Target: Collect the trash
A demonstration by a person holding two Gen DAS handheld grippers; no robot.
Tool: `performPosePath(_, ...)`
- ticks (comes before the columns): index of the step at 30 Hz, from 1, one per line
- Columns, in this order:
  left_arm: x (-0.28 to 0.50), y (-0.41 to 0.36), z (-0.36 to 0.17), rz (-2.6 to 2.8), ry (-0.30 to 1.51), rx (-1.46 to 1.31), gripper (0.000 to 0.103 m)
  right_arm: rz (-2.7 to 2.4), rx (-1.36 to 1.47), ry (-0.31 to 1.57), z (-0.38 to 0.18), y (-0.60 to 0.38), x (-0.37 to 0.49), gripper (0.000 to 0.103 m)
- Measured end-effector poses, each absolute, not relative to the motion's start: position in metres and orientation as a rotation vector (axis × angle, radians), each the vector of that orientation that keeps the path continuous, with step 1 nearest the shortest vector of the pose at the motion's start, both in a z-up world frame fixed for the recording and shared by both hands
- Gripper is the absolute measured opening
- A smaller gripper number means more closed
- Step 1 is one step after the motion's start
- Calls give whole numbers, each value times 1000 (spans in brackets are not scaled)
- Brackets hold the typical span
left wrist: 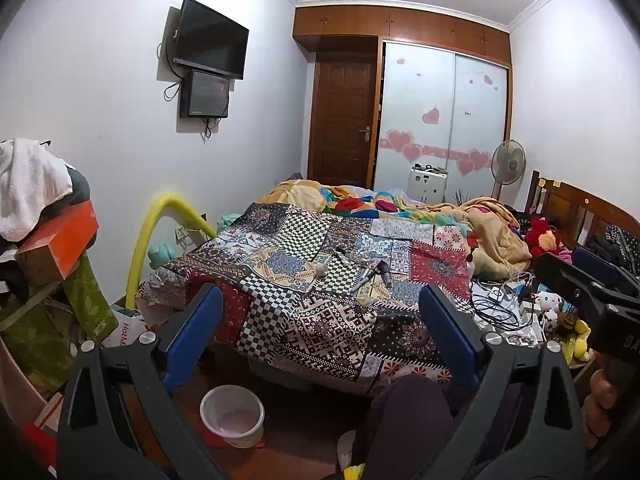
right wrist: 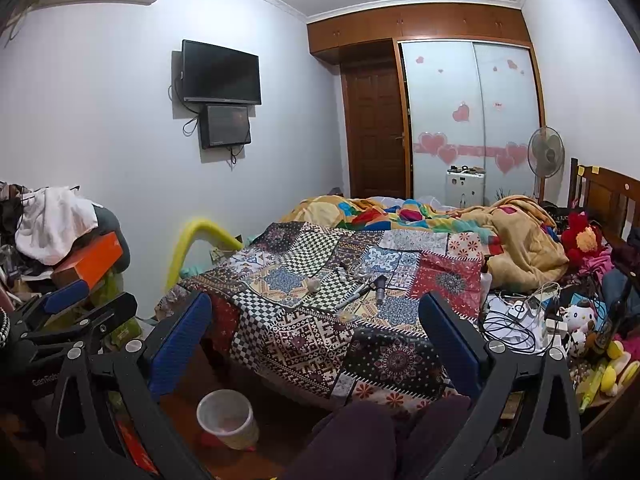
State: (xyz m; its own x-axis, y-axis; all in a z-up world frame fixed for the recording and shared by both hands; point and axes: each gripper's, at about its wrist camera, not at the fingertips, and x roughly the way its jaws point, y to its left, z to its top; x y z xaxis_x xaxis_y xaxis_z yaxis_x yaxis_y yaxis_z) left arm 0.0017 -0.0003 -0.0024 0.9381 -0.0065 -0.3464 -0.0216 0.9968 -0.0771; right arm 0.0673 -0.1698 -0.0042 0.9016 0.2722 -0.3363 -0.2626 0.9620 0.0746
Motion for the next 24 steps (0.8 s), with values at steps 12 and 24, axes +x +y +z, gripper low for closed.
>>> performPosePath(12, -1, -2, -2, 5, 337, -85, 99, 284, 16, 342, -1, -165, 63, 103)
performPosePath(24, -2, -2, -3, -4, 342, -94, 99, 283, 15, 337, -1, -163, 62, 103)
